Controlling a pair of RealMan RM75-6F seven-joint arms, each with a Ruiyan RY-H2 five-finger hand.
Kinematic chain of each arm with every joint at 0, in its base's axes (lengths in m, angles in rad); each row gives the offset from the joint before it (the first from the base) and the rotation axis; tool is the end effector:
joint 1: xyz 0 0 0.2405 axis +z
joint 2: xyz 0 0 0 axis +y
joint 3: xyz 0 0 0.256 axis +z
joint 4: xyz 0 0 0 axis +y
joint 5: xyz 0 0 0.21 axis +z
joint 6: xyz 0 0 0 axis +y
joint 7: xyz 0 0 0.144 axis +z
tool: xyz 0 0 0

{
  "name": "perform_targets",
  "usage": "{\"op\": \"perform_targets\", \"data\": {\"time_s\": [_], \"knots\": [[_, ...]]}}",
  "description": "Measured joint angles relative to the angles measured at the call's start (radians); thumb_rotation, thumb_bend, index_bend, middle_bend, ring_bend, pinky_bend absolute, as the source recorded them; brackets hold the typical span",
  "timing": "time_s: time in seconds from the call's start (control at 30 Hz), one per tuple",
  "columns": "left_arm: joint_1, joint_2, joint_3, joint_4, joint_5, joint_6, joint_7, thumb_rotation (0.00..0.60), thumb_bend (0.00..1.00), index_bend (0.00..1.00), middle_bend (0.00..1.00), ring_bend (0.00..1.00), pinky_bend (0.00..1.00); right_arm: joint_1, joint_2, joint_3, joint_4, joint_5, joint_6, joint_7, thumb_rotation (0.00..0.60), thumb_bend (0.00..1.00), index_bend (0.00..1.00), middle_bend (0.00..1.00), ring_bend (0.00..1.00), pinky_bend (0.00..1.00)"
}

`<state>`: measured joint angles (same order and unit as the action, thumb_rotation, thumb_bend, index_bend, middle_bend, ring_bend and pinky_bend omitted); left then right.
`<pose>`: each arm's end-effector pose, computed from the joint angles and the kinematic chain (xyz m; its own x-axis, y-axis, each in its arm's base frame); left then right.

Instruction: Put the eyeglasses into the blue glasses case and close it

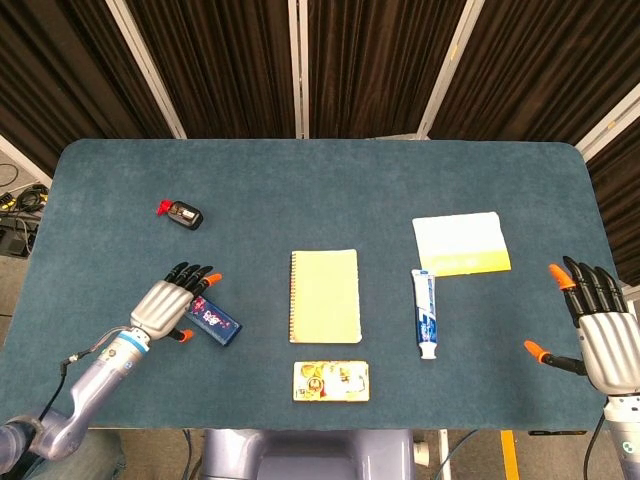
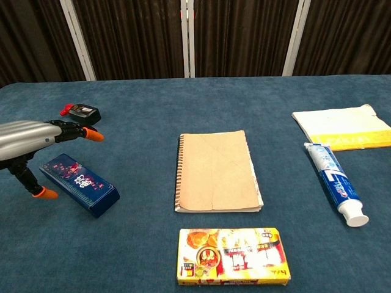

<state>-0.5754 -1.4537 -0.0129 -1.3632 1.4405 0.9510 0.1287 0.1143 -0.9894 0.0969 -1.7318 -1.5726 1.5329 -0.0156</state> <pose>-0.2386 0.2977 -0.0015 0.5729 0.3171 0.7558 0.7937 -0.4446 -0.4151 -0.2728 -0.1962 0.1968 0.4122 0.1057 0.9050 -0.8982 -0.1196 0.4231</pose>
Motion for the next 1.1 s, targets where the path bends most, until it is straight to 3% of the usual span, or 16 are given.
{"op": "perform_targets", "data": {"time_s": [0.13, 0.47, 0.73, 0.83, 0.97, 1.1], "knots": [[-0.016, -0.024, -0.005, 0.015, -0.009, -0.022, 0.024, 0.6, 0.1, 0.21, 0.02, 0.0, 0.04, 0.001, 0.001, 0.003, 0.003, 0.007, -0.002, 0.005, 0.6, 0.0, 0.0, 0.0, 0.0, 0.0], [-0.028, -0.037, -0.014, 0.01, -0.061, -0.045, 0.094, 0.6, 0.2, 0.46, 0.25, 0.15, 0.22, 0.002, 0.001, 0.003, 0.005, 0.008, -0.005, 0.008, 0.6, 0.0, 0.0, 0.0, 0.0, 0.0], [-0.025, -0.035, -0.013, 0.01, -0.07, -0.032, 0.102, 0.6, 0.26, 0.51, 0.3, 0.2, 0.28, 0.001, 0.0, 0.002, 0.003, 0.007, -0.003, 0.004, 0.6, 0.0, 0.0, 0.0, 0.0, 0.0], [-0.024, -0.036, -0.011, 0.013, -0.07, -0.031, 0.095, 0.6, 0.2, 0.45, 0.23, 0.15, 0.21, 0.001, 0.0, 0.002, 0.003, 0.007, -0.003, 0.004, 0.6, 0.0, 0.0, 0.0, 0.0, 0.0], [-0.023, -0.03, -0.006, 0.01, -0.068, -0.034, 0.077, 0.6, 0.02, 0.22, 0.02, 0.0, 0.01, 0.0, 0.001, 0.002, 0.003, 0.008, -0.003, 0.005, 0.6, 0.0, 0.0, 0.0, 0.0, 0.0], [-0.017, -0.013, -0.005, -0.006, -0.062, -0.017, 0.07, 0.6, 0.0, 0.07, 0.0, 0.0, 0.0, 0.001, 0.002, 0.001, 0.002, 0.006, -0.004, 0.008, 0.6, 0.0, 0.0, 0.0, 0.0, 0.0]]}}
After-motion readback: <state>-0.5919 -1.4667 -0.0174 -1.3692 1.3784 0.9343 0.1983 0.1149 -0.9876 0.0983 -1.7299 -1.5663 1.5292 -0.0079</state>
